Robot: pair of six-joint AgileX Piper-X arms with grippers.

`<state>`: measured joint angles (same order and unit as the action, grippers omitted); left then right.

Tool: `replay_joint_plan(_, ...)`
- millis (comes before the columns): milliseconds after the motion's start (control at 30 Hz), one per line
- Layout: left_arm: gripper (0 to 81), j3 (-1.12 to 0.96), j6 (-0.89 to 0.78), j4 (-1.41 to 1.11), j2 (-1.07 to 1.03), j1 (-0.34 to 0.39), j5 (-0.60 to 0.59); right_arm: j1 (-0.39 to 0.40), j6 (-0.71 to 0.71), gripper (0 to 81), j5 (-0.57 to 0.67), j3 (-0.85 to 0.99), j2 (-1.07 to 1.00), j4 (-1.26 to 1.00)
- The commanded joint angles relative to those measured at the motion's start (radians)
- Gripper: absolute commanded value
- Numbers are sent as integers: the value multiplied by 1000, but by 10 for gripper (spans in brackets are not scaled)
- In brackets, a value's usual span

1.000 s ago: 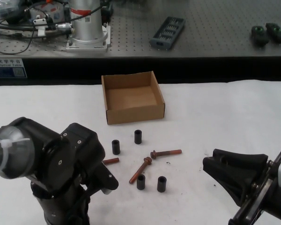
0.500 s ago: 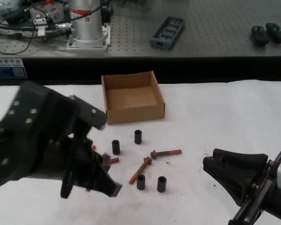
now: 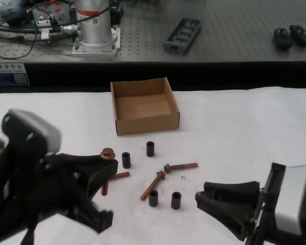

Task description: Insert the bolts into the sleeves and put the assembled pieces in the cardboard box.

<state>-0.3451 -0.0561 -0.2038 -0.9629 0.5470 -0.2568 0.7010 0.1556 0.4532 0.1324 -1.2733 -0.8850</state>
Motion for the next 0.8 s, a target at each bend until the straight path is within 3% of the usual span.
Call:
replay_joint_plan(0,6,88,-39,-210,74,0,-77,0,43,56,51,-2,-12,-48)
replay_joint_plan(267,6,285,-94,-680,126,0,-138,0,62,56,165,1,-190,-265)
replay_joint_plan(433,6,345,-147,-900,126,0,-188,58,88,56,174,8,-265,-310)
replay_joint_plan(600,6,345,-171,-928,126,19,-283,121,234,56,229,21,-321,-294)
replay_joint_plan(767,6,345,-100,-928,126,68,-332,152,249,56,233,38,-332,-288)
